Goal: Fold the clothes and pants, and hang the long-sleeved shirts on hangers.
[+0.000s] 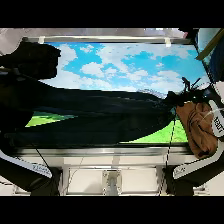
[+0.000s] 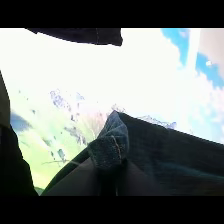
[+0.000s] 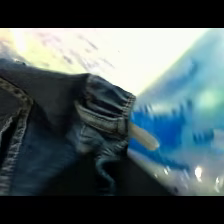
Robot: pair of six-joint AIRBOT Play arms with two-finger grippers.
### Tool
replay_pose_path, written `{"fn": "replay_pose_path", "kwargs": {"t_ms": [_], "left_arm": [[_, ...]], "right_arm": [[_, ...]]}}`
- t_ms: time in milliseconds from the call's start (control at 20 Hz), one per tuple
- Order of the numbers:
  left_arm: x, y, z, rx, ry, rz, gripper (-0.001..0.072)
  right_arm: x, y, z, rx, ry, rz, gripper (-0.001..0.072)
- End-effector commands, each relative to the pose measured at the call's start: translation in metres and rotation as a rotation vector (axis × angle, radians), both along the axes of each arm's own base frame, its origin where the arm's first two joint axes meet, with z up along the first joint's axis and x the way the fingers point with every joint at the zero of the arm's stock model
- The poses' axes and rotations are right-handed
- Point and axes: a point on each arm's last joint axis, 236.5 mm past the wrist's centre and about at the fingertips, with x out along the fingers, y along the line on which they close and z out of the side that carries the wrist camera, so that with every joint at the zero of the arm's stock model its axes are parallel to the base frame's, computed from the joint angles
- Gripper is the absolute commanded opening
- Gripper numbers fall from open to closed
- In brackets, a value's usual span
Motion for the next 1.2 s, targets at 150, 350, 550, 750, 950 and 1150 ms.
{"fn": "replay_pose_path", "kwargs": {"t_ms": [150,350,550,750,950,1150], "left_arm": [[0.003,0.001,0.039,0.034,-0.075,0.04,0.0024],[0.011,0.01,0.094,0.117,-0.222,0.101,0.0024],[0.024,-0.014,0.111,0.098,-0.281,0.078,0.0024],[0.057,-0.027,0.079,0.165,-0.272,0.079,0.0024],[0.072,-0.035,0.012,0.173,-0.162,0.065,0.0023],[0.096,-0.013,-0.002,0.158,-0.207,0.198,0.0024]], "right_arm": [[0.018,-0.01,0.048,-0.035,-0.121,0.087,0.0042],[-0.006,-0.061,0.118,-0.208,-0.157,0.04,0.0042],[-0.029,-0.085,0.18,-0.29,-0.253,-0.023,0.0042],[0.005,-0.091,0.177,-0.305,-0.324,-0.129,0.0042],[0.056,-0.088,0.114,-0.275,-0.294,-0.23,0.0042],[0.115,-0.099,0.054,-0.232,-0.322,-0.493,0.0042]]}}
